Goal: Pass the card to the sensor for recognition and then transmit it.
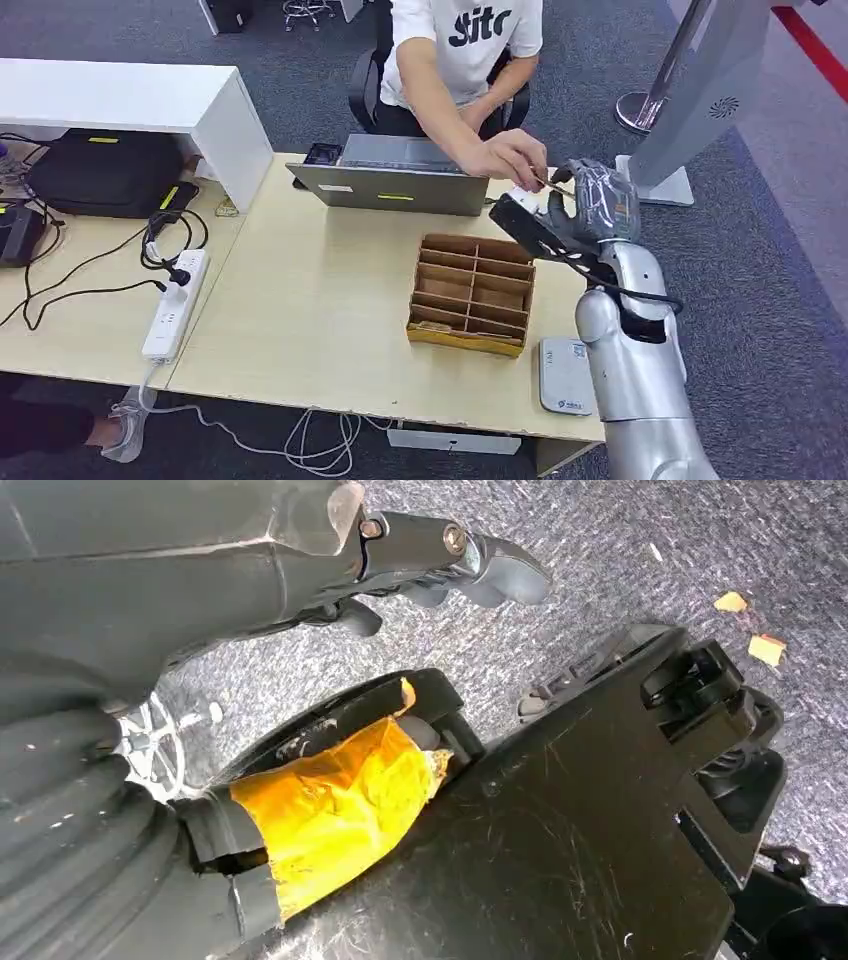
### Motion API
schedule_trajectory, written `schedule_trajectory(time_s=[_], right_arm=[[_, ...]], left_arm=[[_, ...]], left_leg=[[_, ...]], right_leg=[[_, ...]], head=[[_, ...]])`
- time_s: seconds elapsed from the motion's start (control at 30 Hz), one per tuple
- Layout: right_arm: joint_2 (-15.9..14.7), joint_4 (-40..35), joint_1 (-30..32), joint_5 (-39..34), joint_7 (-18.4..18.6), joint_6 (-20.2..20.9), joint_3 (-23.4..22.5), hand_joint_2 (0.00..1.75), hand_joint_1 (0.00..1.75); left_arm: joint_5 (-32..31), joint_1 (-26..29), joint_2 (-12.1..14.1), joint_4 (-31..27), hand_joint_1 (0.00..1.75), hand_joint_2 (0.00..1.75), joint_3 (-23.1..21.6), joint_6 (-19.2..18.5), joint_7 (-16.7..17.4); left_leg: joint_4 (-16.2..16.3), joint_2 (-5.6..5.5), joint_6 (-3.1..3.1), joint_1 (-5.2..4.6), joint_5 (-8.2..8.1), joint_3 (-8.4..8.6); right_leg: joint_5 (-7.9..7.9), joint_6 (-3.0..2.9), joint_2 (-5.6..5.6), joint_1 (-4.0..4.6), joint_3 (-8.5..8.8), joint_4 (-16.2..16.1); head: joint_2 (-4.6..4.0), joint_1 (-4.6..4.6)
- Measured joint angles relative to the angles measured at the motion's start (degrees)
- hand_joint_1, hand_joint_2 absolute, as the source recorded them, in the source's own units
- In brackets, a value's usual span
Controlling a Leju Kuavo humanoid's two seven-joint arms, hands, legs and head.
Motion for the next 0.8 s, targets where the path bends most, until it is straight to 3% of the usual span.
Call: schedule_trajectory(time_s=[0.43, 0.8], right_arm=[[0.3, -5.3, 3.3, -2.9, -4.5, 0.7, 1.3, 1.75, 1.75], [-1.7, -23.3, 20.1, -16.0, -7.8, 0.1, 8.1, 1.75, 1.75]], left_arm=[[1.8, 0.2, 0.0, 0.0, 0.0, 1.75, 0.0, 0.5, -0.3], [5.9, 0.8, 0.1, 0.0, 0.0, 1.75, 1.8, 2.2, -1.7]], left_leg=[[0.0, -0.01, 0.0, 0.0, 0.0, -0.01], [0.0, -0.02, 0.02, 0.0, -0.09, -0.06]], right_leg=[[0.0, 0.0, -0.01, 0.0, 0.0, 0.0], [-0.09, -0.01, -0.02, 0.0, -0.05, 0.0]], head=[[0.0, 0.02], [0.0, 0.02]])
